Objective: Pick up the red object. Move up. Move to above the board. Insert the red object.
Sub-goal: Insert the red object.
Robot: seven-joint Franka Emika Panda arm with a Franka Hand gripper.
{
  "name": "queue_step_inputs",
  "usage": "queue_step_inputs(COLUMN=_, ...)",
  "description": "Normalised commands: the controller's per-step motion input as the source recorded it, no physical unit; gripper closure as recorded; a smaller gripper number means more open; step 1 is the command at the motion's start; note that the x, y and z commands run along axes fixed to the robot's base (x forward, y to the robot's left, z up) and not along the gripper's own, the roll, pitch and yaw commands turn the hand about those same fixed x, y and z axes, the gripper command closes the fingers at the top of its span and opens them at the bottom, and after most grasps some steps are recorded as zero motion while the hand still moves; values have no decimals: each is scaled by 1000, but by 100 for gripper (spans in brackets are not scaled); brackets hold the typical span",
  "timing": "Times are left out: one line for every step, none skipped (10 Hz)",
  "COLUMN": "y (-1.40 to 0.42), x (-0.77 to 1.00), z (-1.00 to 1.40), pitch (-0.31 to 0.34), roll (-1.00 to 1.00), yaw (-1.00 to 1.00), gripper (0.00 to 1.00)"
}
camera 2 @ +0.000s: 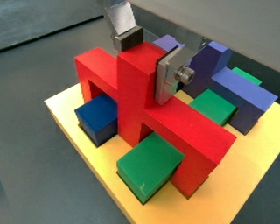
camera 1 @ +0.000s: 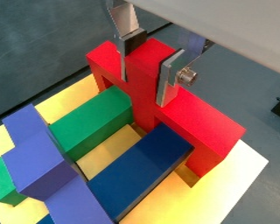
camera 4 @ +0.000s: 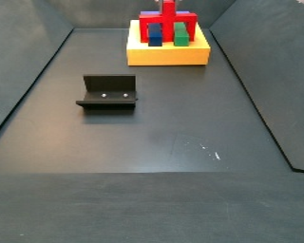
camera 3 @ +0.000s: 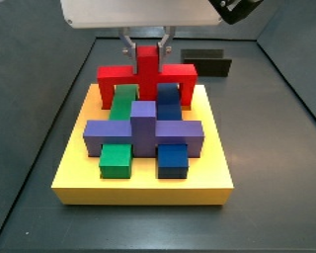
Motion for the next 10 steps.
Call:
queue_step_inputs(y=-111, x=86, z=283, pitch=-114, roll=-204, yaw=0, gripper=100)
queue_step_inputs(y=-60, x=43, z=480, pitch=-124, roll=-193, yaw=0, gripper=100)
queue_step_inputs(y=0, x=0, z=246, pitch=-180, roll=-194, yaw=0, gripper=100)
queue_step_inputs(y=0, x=-34, z=-34, pitch=-99, roll=-43, yaw=-14, gripper=100)
queue_step_inputs(y=20, x=-49, z=-154, pitch=-11, roll=-7, yaw=0, gripper=100)
queue_step_inputs(y=6, x=-49, z=-217, pitch=0, roll=0, yaw=0, gripper=100)
queue_step_inputs(y=109, x=0, z=-237, pitch=0, roll=-51, yaw=0, gripper=100)
queue_step_inputs(y=189, x=0, z=-223, pitch=0, roll=-111, yaw=0, gripper=100)
queue_step_inputs(y=60, x=37, z=-180, pitch=61, roll=-51, yaw=0, gripper=100)
queue_step_inputs(y=0, x=143, z=0, pitch=6, roll=-106, yaw=0, gripper=100)
